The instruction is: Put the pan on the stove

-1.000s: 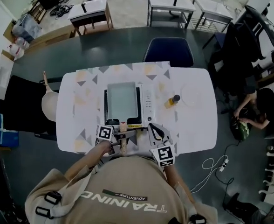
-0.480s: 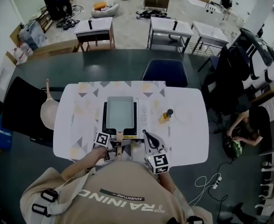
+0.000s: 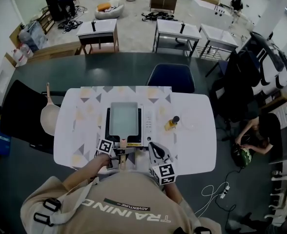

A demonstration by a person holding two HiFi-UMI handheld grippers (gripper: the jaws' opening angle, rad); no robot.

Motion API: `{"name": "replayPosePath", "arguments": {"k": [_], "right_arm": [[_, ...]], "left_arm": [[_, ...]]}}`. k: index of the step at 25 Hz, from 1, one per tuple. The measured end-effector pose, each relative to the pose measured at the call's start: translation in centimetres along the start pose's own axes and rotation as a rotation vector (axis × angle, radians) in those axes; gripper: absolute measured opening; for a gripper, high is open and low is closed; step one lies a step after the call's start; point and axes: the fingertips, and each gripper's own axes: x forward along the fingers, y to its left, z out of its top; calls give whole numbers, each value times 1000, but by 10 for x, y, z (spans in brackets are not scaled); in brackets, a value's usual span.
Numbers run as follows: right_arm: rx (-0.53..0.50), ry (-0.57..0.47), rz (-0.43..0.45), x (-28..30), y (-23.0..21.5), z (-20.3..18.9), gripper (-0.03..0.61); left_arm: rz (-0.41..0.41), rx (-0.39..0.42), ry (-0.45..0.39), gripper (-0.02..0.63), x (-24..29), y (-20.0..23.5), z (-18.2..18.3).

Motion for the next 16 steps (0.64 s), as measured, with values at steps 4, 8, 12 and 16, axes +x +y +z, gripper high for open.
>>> {"name": "replayPosePath", "arguments": {"k": [4, 8, 12, 16], "right_arm": [[9, 6, 1, -1, 2, -5, 3], [33, 29, -12, -4, 3, -6, 3], [49, 52, -25, -7, 3, -7, 3], [46, 48, -27, -7, 5, -6, 3]], "left_arm": [[-9, 2, 10, 71, 1, 1, -2], [-27, 7, 19, 71, 3, -3, -3], [-21, 18, 23, 71, 2, -2, -2], [-17, 7, 26, 71, -1, -2, -5]]}}
